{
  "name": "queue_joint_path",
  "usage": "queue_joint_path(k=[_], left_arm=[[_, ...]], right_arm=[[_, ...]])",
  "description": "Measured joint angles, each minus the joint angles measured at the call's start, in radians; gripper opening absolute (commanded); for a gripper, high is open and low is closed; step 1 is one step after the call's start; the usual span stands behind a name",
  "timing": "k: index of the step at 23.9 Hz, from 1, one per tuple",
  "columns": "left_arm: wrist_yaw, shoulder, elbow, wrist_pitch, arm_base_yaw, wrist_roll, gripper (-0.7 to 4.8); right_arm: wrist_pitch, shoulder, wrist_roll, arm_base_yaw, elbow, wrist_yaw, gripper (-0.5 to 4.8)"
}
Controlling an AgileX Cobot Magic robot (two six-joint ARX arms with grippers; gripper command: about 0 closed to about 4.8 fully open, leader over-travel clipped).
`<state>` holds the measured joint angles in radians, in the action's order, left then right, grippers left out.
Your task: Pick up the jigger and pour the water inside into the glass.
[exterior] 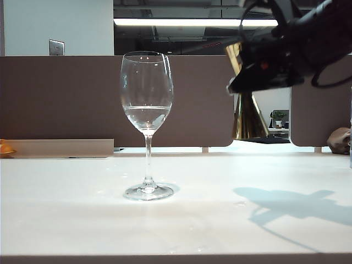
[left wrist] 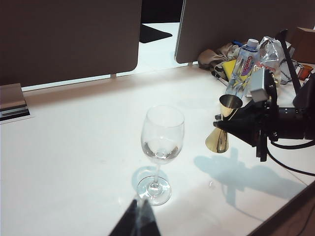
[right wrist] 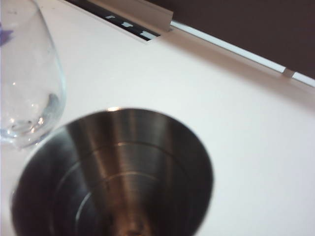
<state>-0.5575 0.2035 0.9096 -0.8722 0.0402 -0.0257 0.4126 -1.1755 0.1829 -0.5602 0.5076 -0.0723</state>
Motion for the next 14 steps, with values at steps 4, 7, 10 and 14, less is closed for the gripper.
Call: queue_joint_path(k=[4, 7, 10, 14], left_arm=[[0.000, 0.000, 0.000, 0.000, 0.000, 0.000, -0.03], [0.000, 0.000, 0.000, 0.000, 0.000, 0.000, -0.03], [0.000, 0.000, 0.000, 0.000, 0.000, 0.000, -0.03], [0.000, 0.000, 0.000, 0.000, 0.000, 0.000, -0.03]], right_arm=[[0.015, -0.060, -0.005, 0.000, -0.003, -0.030, -0.01], [0.050, -0.083, -0.022, 0.000, -0.022, -0.034, -0.01], [0.123, -0.097, -0.026, 0.000, -0.058, -0.034, -0.01], [0.136, -0.128, -0.026, 0.000, -0.078, -0.053, -0.01]])
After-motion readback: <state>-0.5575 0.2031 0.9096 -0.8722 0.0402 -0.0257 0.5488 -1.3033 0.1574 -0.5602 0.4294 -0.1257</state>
